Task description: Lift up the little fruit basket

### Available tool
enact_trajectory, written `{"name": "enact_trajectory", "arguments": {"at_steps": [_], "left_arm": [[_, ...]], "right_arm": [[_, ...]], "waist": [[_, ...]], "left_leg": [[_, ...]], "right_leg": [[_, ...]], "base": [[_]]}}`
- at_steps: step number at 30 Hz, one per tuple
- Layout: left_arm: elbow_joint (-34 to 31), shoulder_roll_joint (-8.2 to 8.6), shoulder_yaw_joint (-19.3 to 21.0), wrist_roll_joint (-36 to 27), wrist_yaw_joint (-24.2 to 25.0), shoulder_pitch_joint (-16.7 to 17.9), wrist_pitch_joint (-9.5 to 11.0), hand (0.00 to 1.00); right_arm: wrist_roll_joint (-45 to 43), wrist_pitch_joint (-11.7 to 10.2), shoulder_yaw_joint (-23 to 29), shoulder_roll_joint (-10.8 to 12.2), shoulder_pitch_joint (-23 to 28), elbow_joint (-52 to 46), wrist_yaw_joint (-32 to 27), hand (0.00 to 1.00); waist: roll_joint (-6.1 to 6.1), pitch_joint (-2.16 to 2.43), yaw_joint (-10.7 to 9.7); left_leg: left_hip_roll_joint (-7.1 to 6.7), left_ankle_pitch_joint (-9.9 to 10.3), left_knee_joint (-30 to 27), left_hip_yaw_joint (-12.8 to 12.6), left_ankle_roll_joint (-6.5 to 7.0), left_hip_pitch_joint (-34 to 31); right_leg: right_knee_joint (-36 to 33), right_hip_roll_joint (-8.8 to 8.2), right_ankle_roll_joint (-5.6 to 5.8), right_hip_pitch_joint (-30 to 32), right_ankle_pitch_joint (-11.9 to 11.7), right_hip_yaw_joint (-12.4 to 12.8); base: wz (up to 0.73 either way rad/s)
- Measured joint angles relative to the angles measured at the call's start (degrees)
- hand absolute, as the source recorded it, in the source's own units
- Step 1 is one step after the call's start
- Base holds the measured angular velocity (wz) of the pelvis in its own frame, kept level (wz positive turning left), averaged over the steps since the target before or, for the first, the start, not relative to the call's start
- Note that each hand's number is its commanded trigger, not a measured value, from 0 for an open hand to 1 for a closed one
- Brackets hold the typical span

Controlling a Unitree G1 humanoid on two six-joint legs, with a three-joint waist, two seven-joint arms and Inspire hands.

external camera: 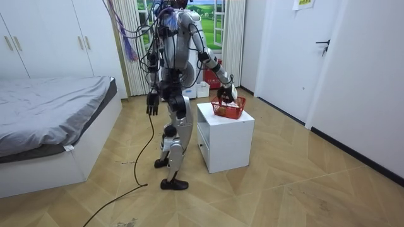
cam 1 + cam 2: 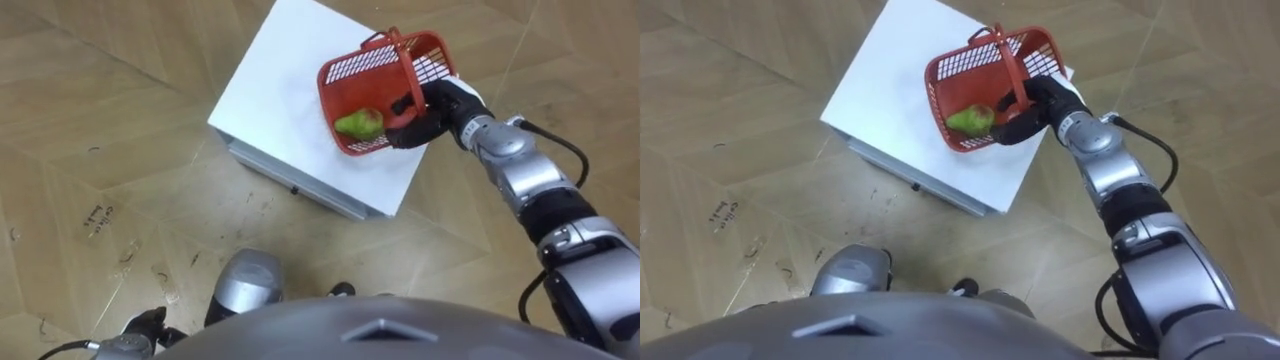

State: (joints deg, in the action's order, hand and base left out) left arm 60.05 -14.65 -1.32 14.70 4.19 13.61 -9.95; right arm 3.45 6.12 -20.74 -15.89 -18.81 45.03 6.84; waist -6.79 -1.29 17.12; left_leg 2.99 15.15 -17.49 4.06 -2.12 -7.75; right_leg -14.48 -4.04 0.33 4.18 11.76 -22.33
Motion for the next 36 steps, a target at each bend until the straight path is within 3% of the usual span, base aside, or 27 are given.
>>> {"name": "enact_trajectory", "arguments": {"at_steps": [8, 9, 10, 11, 12, 13, 15, 17, 18, 19, 22, 26, 33, 36], "left_arm": [[0.02, -0.06, 0.04, 0.00, -0.01, 0.01, 0.60, 0.00], [0.03, -0.04, 0.03, 0.01, 0.00, 0.00, 0.68, 0.00], [-0.18, -0.06, -0.18, 0.01, 0.04, 0.05, 0.93, 0.00], [-0.30, -0.06, -0.28, 0.04, -0.02, 0.16, 1.03, 0.00], [-0.72, 0.30, -1.46, 0.14, -0.03, -0.09, 1.21, 0.00], [-0.45, -0.22, -2.16, 0.36, -0.06, -0.43, 1.19, 0.00], [0.23, -0.33, -2.21, 0.87, -0.27, -0.34, 0.55, 0.00], [0.55, 0.00, -2.21, 0.87, -0.24, -0.38, 0.39, 0.00], [0.74, 0.03, -2.13, 0.88, -0.25, -0.38, 0.44, 0.00], [1.00, 0.30, -2.01, 1.09, -0.28, -0.34, 0.48, 0.00], [1.01, 0.87, -1.07, 1.11, -0.22, -0.34, 0.77, 0.00], [0.90, 1.22, -1.09, 1.11, -0.18, -0.34, 0.74, 0.00], [1.06, 1.22, -0.65, 1.12, -0.18, -0.21, 0.70, 0.00], [0.60, 1.35, -0.58, 1.08, -0.18, 0.00, 0.80, 0.00]], "right_arm": [[0.14, -1.25, -0.52, 0.01, 0.01, -0.10, -0.05, 0.00], [0.43, -1.30, -0.54, 0.02, 0.03, -0.09, -0.10, 0.00], [0.47, -1.29, -0.55, 0.23, 0.28, -0.06, -0.52, 0.00], [0.59, -1.33, -0.47, 0.08, 0.82, -0.16, -0.88, 0.00], [0.81, -1.61, -0.29, -0.93, 1.18, 0.27, -1.41, 0.00], [0.78, -1.83, -0.24, -0.42, 1.48, 1.47, -2.03, 0.00], [0.45, -1.85, -0.44, 0.57, 1.94, 1.35, -1.40, 0.00], [0.45, -2.02, -0.50, 0.86, 1.88, 1.15, -0.58, 0.00], [0.43, -2.08, -0.49, 0.93, 2.04, 1.05, -0.62, 0.00], [0.43, -1.88, -0.48, 0.80, 2.86, 1.04, -0.45, 0.00], [0.50, -1.65, -0.47, 0.77, 3.64, 0.96, 0.49, 0.00], [0.57, -1.23, -0.45, 0.83, 4.64, -1.11, 2.09, 0.00], [0.51, -1.20, -0.36, 0.93, 6.82, -5.34, 3.30, 0.00], [0.39, -1.23, 0.34, 0.93, 7.45, -6.25, 3.38, 0.00]], "waist": [[0.38, -0.24, 0.23], [0.35, -0.25, 0.11], [-0.15, -1.15, -0.15], [-0.56, -1.02, -0.45], [0.03, -0.37, -1.26], [-1.32, -0.49, 0.17], [-1.79, -0.52, 0.66], [-1.32, -0.67, 0.75], [-1.14, -0.79, 0.57], [-0.37, -0.52, 0.10], [-0.05, -0.42, 0.11], [-0.03, -0.34, 0.20], [-0.53, 0.62, 0.39], [-0.38, 0.57, -0.18]], "left_leg": [[-0.26, 0.00, -0.22, 0.15, 0.00, 0.10], [-0.46, 0.00, -1.92, 0.12, 0.00, -0.47], [-1.69, 1.10, -9.04, -1.49, 0.46, -4.72], [-2.95, 1.21, -8.48, -2.15, 0.87, -6.74], [-3.96, -2.52, -2.65, -2.54, 2.08, -10.20], [-4.01, -5.17, -4.52, -4.58, 3.93, -11.41], [-3.97, -5.18, -4.74, -3.85, 3.94, -10.73], [-3.82, -5.17, -4.73, -0.81, 3.93, -10.01], [-3.91, -5.00, -4.59, -0.92, 3.70, -9.48], [-3.64, -4.84, -3.79, -1.06, 3.50, -8.29], [-3.43, -4.83, -2.62, -2.27, 3.49, -7.01], [-3.02, -4.14, -2.39, -2.37, 3.53, -7.00], [-3.44, -3.75, -3.78, -2.39, 3.93, -6.35], [-3.60, -3.65, -4.09, -2.45, 4.04, -5.76]], "right_leg": [[-0.17, -0.23, 0.00, -0.06, 0.00, 0.37], [-0.34, -0.85, 0.05, -0.32, -0.10, 0.64], [0.82, -1.93, 0.34, -1.79, -0.51, 4.17], [1.81, -2.37, 0.38, -2.25, -0.49, 6.90], [1.58, -2.67, 1.31, -2.01, 0.02, 7.81], [0.29, -3.56, 3.43, -1.03, 1.17, 7.70], [0.00, -3.50, 4.07, -0.68, 1.18, 5.13], [3.10, -2.03, 3.60, 0.79, 0.63, 4.88], [5.47, -1.60, 1.93, 1.98, -2.71, 4.63], [3.91, -1.76, 2.20, 1.54, -3.08, 3.37], [3.48, -1.60, 2.07, 0.96, -2.97, 3.33], [1.62, -1.25, 1.84, 1.89, -2.82, 3.16], [0.66, -1.53, 1.85, 1.35, -2.82, 3.67], [0.47, -1.52, 1.85, 0.82, -2.82, 3.72]], "base": [[0.01], [0.14], [0.28], [0.64], [0.40], [0.19], [-0.19], [-0.16], [0.00], [0.00], [-0.09], [-0.03], [-0.03], [0.00]]}}
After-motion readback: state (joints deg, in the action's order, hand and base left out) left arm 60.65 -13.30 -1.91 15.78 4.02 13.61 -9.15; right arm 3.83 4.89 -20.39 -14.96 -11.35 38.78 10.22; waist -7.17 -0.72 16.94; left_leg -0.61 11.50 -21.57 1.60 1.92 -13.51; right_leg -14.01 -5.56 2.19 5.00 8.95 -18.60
